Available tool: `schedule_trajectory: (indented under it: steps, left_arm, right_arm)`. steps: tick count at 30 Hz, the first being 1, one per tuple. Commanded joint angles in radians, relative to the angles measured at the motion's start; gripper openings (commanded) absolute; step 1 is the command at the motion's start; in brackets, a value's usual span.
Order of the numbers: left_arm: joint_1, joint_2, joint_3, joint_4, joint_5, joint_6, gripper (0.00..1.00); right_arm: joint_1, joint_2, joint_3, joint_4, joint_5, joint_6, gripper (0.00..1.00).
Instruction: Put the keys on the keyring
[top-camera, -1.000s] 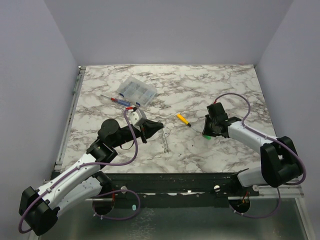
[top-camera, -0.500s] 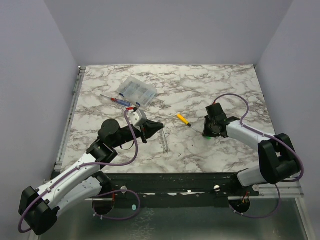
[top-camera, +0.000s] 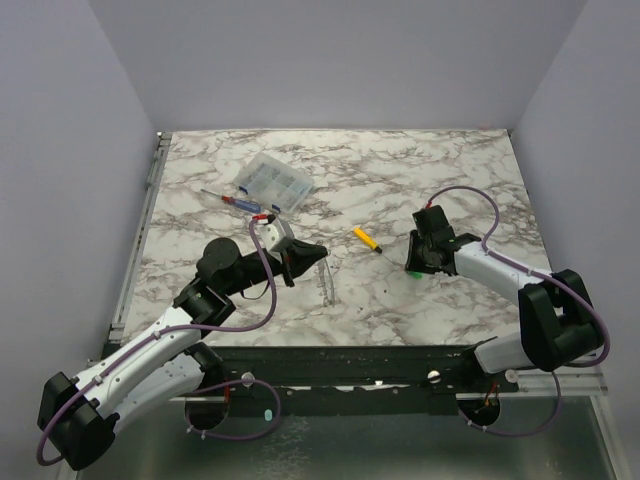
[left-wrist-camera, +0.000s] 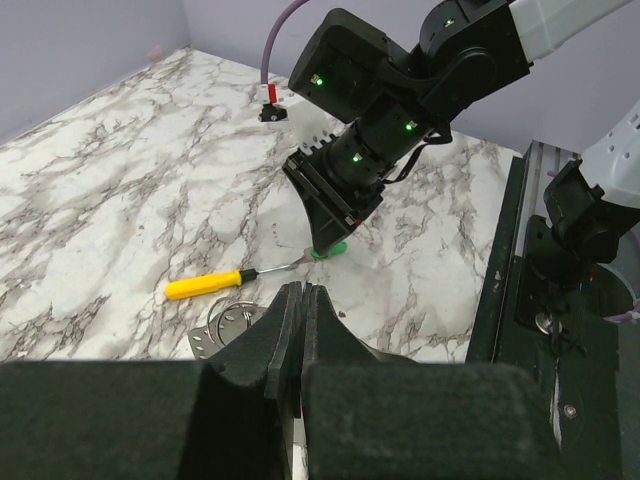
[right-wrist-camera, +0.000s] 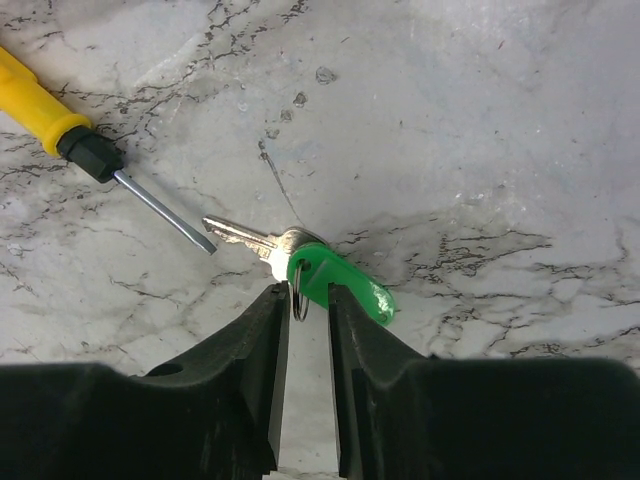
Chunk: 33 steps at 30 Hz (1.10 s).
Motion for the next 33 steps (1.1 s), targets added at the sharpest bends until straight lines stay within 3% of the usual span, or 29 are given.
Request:
schedule_trajectory:
  steps: [1, 20, 23, 33]
  left_arm:
    - [-0.007, -0.001, 0.046, 0.014, -0.011, 0.009, 0.00]
    - [-0.014, 0.009, 0.048, 0.011, -0.012, 0.012, 0.00]
    - [-0.015, 0.009, 0.048, 0.011, -0.011, 0.011, 0.00]
    - [-0.015, 0.008, 0.048, 0.008, -0.017, 0.013, 0.00]
  right_arm:
    - [0.005, 0.007, 0.013, 0.016, 0.028, -0.011, 0.29]
    - [0.004, 0.022, 0.026, 0.028, 0.039, -0.016, 0.16]
    - [0.008, 0.012, 0.024, 0.035, 0.034, -0.027, 0.01]
    - [0.058, -0.144, 0.066, 0.009, -0.014, -0.123, 0.01]
